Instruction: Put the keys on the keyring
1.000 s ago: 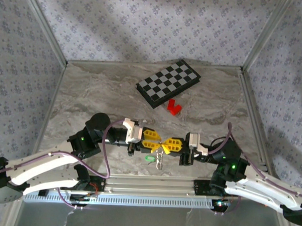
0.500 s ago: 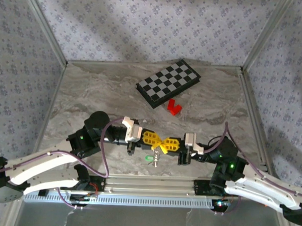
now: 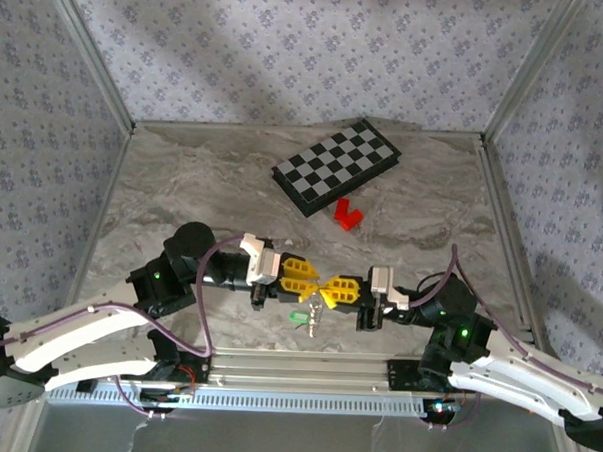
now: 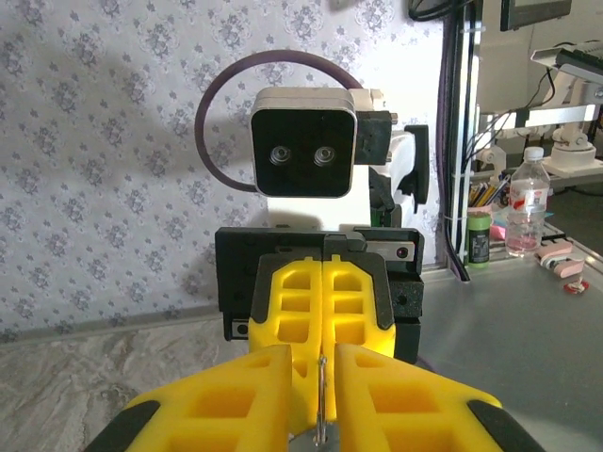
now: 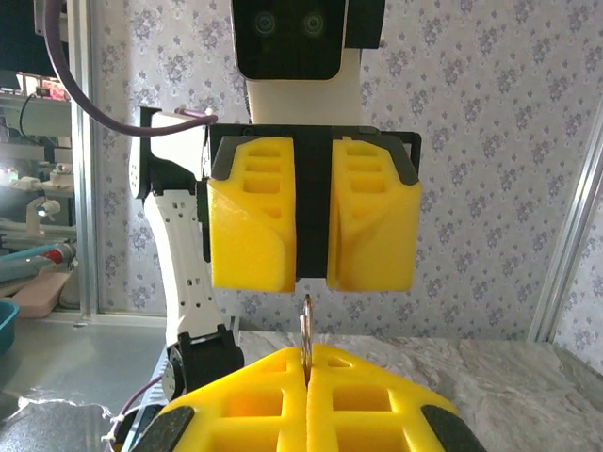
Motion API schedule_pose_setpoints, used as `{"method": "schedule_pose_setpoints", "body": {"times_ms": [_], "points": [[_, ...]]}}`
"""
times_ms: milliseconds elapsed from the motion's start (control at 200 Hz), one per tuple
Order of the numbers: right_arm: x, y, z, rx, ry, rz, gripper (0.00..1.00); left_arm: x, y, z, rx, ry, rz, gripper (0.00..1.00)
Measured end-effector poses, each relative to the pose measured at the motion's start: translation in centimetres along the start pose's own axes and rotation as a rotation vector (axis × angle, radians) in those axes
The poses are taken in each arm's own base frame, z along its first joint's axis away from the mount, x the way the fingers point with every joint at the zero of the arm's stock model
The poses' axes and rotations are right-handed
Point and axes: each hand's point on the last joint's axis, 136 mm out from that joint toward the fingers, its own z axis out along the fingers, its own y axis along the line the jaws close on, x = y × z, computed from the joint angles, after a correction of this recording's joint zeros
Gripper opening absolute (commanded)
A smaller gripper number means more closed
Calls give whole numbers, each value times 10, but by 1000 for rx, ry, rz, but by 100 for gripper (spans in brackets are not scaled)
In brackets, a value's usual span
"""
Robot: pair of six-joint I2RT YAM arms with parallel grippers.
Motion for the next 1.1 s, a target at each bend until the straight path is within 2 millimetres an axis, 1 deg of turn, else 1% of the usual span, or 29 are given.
{"method": "schedule_pose_setpoints", "body": {"times_ms": [310,470,540,615,775,860,975,1035,1099], "points": [[-5,1,-1,-6,-22,3,0,2,1,2,3,4,-3,18],[-4,1,0,-7,-23,4,0,8,1,6,14,20,-14,17],[-3,0,0,-6,-20,7,0,10,1,7,21,25,-20,11],[-3,-1,0,-1,-19,6,0,10,0,7,25,23,-17,0],[-3,-1,0,1,-21,5,0,10,0,7,28,22,-15,0],[-1,-2,-1,9,-8,3,13,11,1,7,21,31,-13,0],[6,-6,-1,31,58,-15,24,19,6,6,-12,69,-15,0],[9,-7,-2,44,97,-35,27,22,8,5,-28,87,-10,0],[9,-11,-3,68,128,-55,27,27,8,2,-35,113,-9,0]]}}
